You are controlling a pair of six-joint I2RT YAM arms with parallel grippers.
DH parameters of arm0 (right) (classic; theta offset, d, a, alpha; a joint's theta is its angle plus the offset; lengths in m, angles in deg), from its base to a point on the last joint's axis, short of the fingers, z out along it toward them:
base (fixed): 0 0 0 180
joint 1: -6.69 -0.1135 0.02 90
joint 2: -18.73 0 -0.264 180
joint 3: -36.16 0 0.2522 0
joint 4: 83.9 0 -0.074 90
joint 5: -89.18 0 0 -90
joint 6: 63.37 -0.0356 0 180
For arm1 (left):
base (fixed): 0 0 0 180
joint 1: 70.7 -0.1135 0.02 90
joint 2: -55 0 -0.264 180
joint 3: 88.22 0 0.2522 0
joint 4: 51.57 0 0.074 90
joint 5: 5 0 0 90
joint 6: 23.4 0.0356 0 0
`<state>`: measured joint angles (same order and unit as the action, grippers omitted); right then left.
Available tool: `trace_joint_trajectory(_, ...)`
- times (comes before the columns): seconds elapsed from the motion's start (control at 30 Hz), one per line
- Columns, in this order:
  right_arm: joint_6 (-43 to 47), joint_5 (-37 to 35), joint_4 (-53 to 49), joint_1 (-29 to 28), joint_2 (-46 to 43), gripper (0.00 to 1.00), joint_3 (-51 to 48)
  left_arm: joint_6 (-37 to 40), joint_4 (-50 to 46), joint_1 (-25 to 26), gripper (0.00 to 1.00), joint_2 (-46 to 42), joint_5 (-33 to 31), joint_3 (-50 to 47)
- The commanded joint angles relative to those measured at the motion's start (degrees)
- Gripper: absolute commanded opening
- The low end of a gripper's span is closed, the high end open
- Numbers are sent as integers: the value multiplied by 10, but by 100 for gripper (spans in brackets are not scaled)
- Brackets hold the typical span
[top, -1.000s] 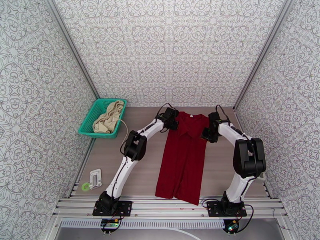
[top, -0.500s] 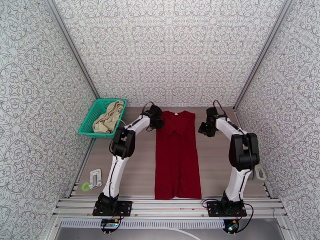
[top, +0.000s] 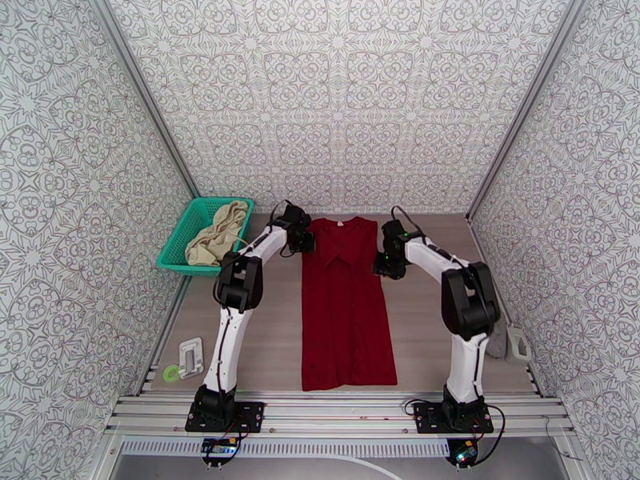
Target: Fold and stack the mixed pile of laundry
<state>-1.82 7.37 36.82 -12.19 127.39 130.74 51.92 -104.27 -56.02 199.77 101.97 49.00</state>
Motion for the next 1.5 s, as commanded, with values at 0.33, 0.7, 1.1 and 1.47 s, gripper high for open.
trace_joint_trajectory(0.33, -32, 64, -66, -44, -284, 44, -300, -5, 3, 33, 46, -316, 6, -272)
trace_joint_trajectory(0.7, -92, 129, -113, -79, -404, 48, -433, -253, -13, 159, 60, -734, -23, -766)
trace_joint_trajectory(1.1, -129, 157, -45, -131, -378, 38, -503, -492, 52, 338, 62, -896, 32, -967)
trace_joint_trajectory(1.47, -134, 160, -10, -143, -349, 37, -515, -521, 117, 405, 58, -797, 43, -975)
